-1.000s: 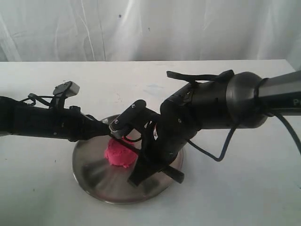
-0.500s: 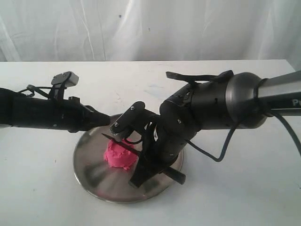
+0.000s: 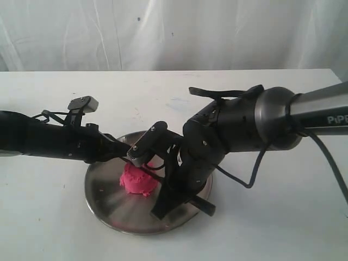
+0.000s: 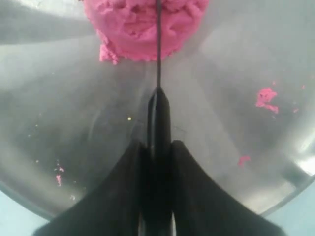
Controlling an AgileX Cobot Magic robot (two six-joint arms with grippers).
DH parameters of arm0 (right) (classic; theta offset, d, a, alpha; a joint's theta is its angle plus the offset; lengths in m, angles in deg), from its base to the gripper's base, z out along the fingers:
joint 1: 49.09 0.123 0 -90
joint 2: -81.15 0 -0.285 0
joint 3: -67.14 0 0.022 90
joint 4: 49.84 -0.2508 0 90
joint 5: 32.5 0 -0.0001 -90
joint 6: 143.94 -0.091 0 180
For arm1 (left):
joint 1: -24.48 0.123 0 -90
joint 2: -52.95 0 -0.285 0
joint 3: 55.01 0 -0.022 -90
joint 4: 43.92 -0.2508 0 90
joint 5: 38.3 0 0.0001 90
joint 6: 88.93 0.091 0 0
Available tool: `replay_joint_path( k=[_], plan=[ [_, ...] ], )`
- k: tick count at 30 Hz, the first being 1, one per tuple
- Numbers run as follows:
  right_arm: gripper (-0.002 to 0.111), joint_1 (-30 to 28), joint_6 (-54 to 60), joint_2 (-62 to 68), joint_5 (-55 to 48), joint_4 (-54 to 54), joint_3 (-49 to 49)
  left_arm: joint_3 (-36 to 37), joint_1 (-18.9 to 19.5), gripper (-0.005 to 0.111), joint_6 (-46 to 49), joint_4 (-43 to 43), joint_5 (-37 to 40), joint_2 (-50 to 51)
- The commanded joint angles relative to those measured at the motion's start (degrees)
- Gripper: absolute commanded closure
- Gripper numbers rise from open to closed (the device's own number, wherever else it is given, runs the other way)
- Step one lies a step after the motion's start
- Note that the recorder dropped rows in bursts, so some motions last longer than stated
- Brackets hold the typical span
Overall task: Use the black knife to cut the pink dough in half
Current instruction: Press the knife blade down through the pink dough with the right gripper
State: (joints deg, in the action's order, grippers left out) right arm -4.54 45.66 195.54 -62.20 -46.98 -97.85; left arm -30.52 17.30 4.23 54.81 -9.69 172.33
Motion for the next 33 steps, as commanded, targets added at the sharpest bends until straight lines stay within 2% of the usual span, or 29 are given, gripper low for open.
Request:
replay_joint_path(
  k=[1,20,27,33],
  plan=[
    [0.106,0.02,0.67,2.31,-0.34,-0.47,-0.04,0.7,-0.31,0.107,0.63,1.22,-2.03,2.83],
    [0.106,0.02,0.67,2.96,0.44,-0.47,-0.04,0.7,-0.31,0.107,1.52,1.22,-3.48,8.82],
    [0.106,0.02,0.67,2.96,0.29,-0.47,-0.04,-0.02,0.2,0.107,2.95,1.22,-3.68,4.12],
    [0.106,0.02,0.67,2.96,0.29,-0.47,-0.04,-0.57,0.2,0.107,2.95,1.22,-6.82,-2.13]
  ],
)
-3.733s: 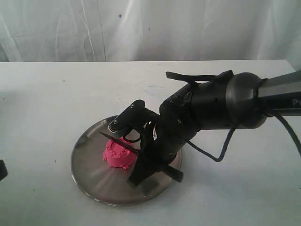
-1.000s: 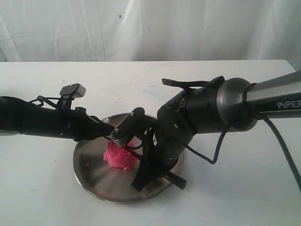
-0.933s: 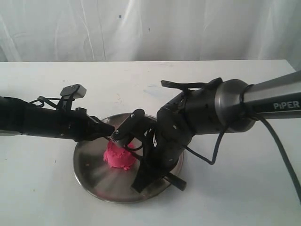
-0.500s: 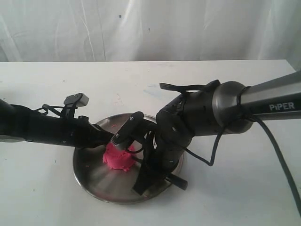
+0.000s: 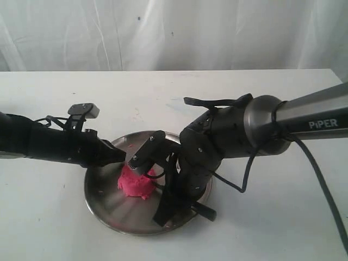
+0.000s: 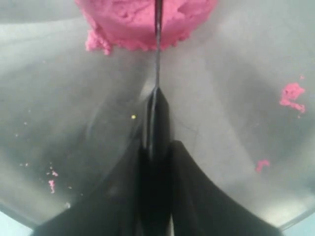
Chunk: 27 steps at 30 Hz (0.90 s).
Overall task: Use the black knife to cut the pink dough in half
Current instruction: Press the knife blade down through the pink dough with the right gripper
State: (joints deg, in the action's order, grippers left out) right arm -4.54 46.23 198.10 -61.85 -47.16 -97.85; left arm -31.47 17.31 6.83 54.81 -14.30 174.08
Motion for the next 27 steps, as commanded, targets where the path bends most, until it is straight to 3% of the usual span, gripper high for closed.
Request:
replay_joint_path(
  k=[1,14,27],
  plan=[
    [0.106,0.02,0.1,0.4,-0.05,-0.29,-0.04,0.38,0.19,0.107,0.35,1.22,-3.1,-4.87],
    [0.106,-1.17,-10.57,0.4,-0.17,9.82,-0.04,0.89,0.19,0.107,0.17,1.22,-0.3,-10.05],
    [0.106,-1.47,-9.76,0.4,-0.89,6.39,-0.04,0.89,0.19,0.107,0.05,1.22,1.18,-10.03]
  ],
)
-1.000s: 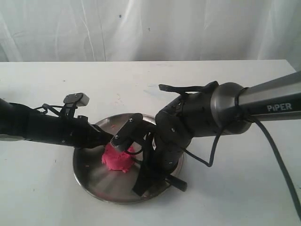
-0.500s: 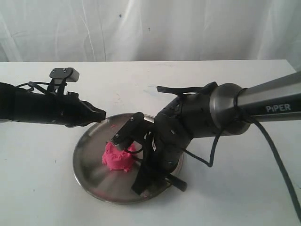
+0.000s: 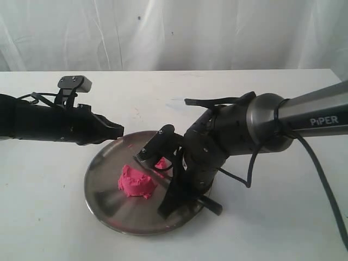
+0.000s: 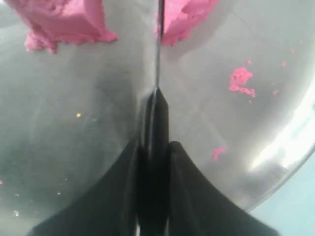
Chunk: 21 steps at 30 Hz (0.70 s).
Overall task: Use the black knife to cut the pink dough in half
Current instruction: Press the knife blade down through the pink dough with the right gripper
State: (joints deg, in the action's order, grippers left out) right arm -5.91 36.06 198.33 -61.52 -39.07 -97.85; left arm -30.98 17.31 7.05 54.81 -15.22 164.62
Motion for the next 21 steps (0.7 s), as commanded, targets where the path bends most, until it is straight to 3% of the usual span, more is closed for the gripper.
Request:
replay_joint_path(
  k=[1,8,21],
  plan=[
    [0.106,0.06,0.41,0.18,-1.57,-1.8,-0.04,0.4,0.19,0.107,-0.16,1.22,2.1,-0.57],
    [0.106,1.88,8.0,-0.45,-2.71,-8.32,-0.04,0.4,0.19,0.107,-1.12,1.22,2.21,-0.57],
    [0.106,1.42,5.79,-0.63,1.12,-7.98,-0.04,0.4,0.19,0.107,-3.67,0.75,5.15,-1.72]
  ],
)
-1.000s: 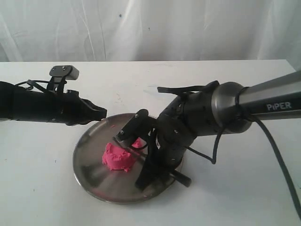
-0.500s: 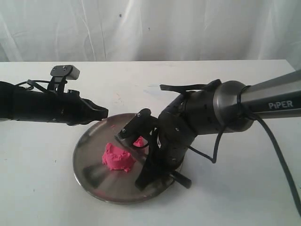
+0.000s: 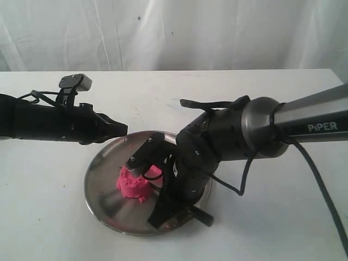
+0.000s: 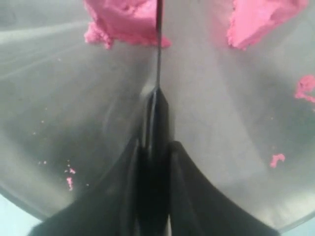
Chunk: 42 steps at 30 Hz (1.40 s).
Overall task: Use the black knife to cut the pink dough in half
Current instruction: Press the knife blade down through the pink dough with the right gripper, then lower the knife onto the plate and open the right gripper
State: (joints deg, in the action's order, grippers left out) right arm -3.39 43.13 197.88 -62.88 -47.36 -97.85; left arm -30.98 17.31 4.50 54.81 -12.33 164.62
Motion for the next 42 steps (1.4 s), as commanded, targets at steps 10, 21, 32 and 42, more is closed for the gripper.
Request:
replay_joint_path(
  k=[10,21,32,42],
  plan=[
    [0.106,-1.93,-1.49,-0.18,3.87,-1.45,-0.04,2.53,0.19,0.107,-6.59,-3.84,-2.21,-15.9],
    [0.09,-1.93,-1.22,-0.18,3.77,-5.46,-0.04,12.51,0.19,0.107,-8.79,-3.27,-3.33,-29.81],
    [0.071,-1.93,-1.32,-0.41,4.39,-4.69,-0.04,12.62,0.19,0.107,-13.22,-7.56,0.82,-32.94],
    [0.058,-1.93,-4.93,-4.72,4.65,-0.32,-0.04,16.26,0.19,0.107,-18.9,-13.13,0.82,-39.32]
  ],
)
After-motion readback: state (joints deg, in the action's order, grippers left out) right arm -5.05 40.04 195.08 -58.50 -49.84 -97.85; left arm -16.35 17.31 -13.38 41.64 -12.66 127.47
